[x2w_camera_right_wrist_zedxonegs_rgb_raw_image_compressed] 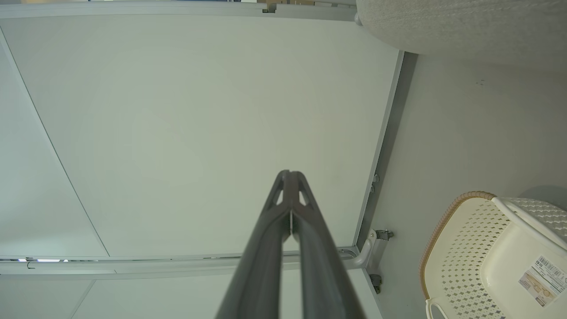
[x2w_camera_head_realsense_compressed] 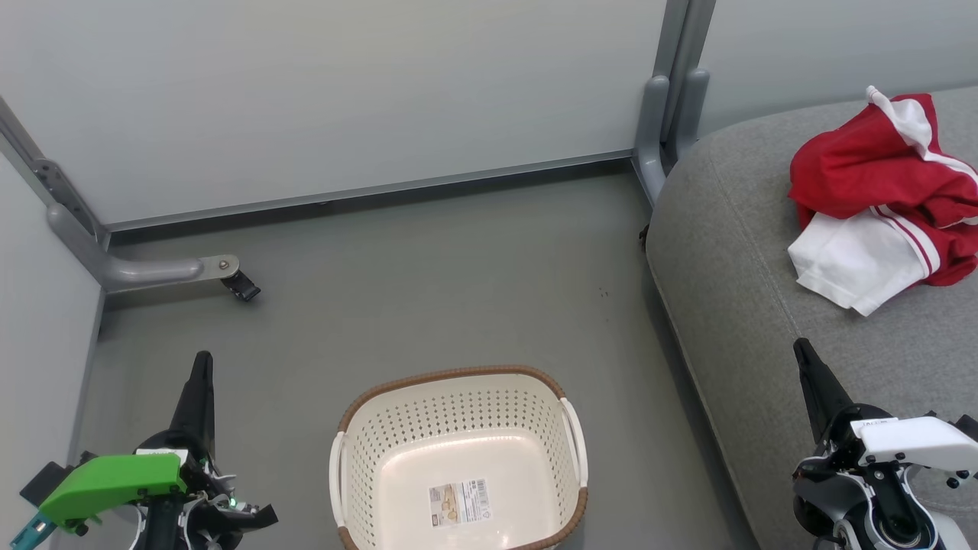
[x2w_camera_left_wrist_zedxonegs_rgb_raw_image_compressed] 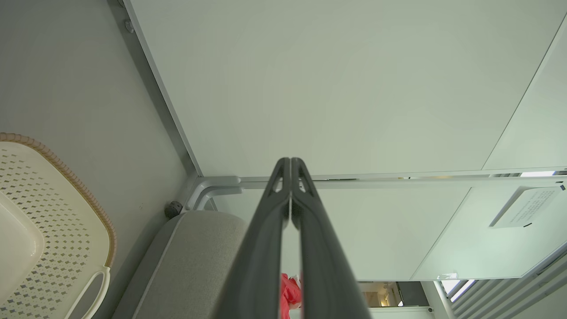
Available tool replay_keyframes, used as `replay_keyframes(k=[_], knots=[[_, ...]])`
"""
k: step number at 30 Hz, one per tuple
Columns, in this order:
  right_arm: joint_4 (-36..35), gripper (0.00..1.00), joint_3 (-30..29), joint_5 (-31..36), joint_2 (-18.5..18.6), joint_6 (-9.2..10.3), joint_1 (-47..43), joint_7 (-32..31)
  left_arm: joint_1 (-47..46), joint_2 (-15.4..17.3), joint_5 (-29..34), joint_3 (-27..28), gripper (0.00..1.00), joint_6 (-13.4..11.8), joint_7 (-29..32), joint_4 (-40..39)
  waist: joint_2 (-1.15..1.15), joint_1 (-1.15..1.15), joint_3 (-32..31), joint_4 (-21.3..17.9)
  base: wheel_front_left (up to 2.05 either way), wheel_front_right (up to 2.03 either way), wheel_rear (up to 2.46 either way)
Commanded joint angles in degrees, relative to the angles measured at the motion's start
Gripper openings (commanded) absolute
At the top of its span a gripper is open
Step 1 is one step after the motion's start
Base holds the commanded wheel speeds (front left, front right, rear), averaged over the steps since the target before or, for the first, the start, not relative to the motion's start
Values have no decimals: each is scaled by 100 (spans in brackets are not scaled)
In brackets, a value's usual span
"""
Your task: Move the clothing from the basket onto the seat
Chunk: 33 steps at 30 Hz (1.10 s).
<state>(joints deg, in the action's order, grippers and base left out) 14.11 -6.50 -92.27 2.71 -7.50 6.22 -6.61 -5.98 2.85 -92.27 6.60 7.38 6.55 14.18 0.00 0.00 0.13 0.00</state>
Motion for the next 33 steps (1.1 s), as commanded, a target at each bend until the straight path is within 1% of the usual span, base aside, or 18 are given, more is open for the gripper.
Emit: replay_keyframes(k=[1,33], knots=[[7,0,-12,-25,33,2,26,-8,-65,5,-24,11,0,23,19,-16,0,0,0,0,0,0,0],[7,0,-11,-24,33,2,26,-7,-65,5,-24,10,0,23,18,-17,0,0,0,0,0,0,0]])
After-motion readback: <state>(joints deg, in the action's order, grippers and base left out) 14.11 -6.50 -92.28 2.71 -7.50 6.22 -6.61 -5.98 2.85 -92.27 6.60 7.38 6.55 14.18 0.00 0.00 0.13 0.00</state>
